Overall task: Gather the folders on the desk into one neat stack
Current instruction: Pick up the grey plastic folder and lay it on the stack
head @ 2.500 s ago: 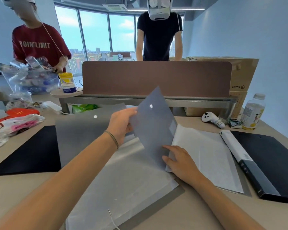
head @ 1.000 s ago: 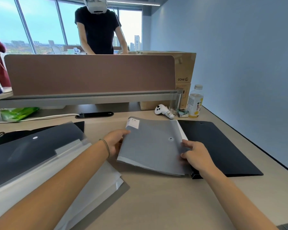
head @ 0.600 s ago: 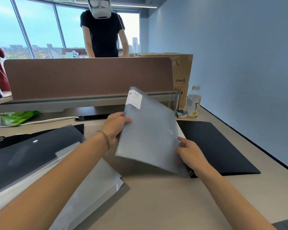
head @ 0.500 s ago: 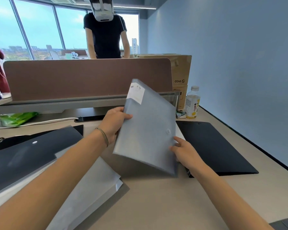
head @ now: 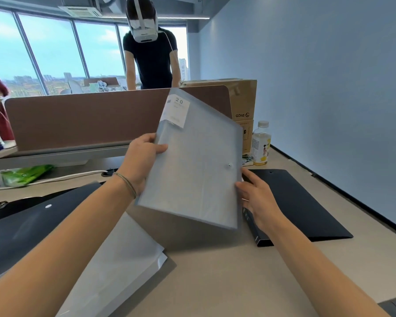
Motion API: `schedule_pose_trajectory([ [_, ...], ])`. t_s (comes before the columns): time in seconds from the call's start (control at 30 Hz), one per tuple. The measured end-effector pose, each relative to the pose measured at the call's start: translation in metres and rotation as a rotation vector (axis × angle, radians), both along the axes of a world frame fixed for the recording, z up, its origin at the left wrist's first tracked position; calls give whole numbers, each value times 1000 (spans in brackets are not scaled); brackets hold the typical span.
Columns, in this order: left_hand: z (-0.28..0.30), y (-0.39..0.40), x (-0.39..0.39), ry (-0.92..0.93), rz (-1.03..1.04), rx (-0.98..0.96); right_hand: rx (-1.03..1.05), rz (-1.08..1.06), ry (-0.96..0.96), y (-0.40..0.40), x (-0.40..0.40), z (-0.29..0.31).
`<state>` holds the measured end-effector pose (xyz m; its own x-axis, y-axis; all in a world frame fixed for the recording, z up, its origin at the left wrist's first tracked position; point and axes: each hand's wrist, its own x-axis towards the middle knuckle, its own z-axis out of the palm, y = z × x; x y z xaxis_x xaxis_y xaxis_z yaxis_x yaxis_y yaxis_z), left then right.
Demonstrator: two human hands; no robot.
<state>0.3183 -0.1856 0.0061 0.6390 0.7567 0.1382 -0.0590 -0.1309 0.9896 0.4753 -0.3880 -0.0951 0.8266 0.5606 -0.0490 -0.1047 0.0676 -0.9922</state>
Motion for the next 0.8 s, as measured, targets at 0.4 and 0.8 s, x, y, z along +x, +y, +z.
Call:
schedule_pose_trajectory([
  [0.4, -36, -12, 18, -53, 61, -146, 1, -139, -316, -22, 19, 53],
  [0.8, -88, -84, 100, 118, -114, -153, -364, -344, -485, -109, 94, 26],
])
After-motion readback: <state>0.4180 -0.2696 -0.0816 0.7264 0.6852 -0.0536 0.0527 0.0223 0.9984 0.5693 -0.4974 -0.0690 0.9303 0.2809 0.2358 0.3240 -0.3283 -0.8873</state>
